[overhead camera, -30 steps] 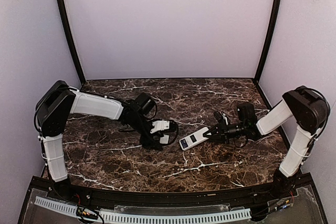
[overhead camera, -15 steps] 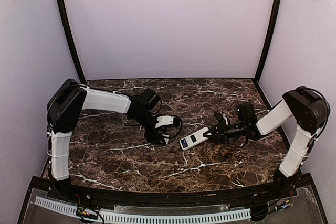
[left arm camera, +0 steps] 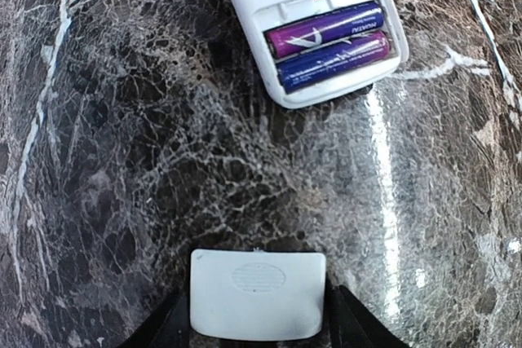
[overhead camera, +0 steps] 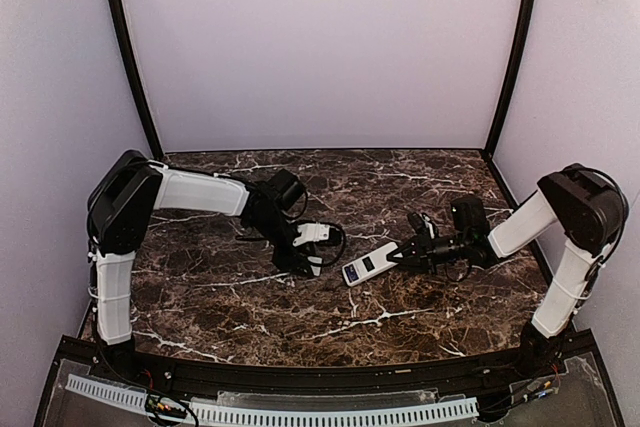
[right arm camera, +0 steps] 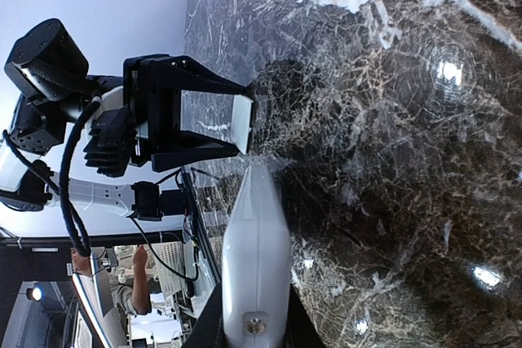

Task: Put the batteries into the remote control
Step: Pick up the battery cover from the center of the board.

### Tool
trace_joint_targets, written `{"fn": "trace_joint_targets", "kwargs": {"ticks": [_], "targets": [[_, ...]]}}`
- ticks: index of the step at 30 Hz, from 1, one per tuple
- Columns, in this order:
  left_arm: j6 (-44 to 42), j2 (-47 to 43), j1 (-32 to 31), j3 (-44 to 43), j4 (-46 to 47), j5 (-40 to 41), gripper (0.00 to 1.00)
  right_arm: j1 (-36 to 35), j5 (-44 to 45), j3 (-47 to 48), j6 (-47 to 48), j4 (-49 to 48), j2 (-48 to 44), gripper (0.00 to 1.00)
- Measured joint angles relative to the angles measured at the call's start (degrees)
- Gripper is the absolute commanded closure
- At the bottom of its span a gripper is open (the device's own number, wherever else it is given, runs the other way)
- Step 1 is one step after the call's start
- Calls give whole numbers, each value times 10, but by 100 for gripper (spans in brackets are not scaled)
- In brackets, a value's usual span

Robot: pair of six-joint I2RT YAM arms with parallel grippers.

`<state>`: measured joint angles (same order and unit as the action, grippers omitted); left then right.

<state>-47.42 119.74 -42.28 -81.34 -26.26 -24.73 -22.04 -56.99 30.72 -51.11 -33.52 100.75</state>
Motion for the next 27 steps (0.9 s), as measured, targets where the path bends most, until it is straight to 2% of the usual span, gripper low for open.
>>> {"fn": "trace_joint_targets", "kwargs": {"ticks": [13,27], "targets": [[31,-52,-31,77,47,36,61,-20,30,-30,-50,-61,4,100],[171,-104,-59,184,178,4,63,-45,63,-71,-128,-195,36,100]]}}
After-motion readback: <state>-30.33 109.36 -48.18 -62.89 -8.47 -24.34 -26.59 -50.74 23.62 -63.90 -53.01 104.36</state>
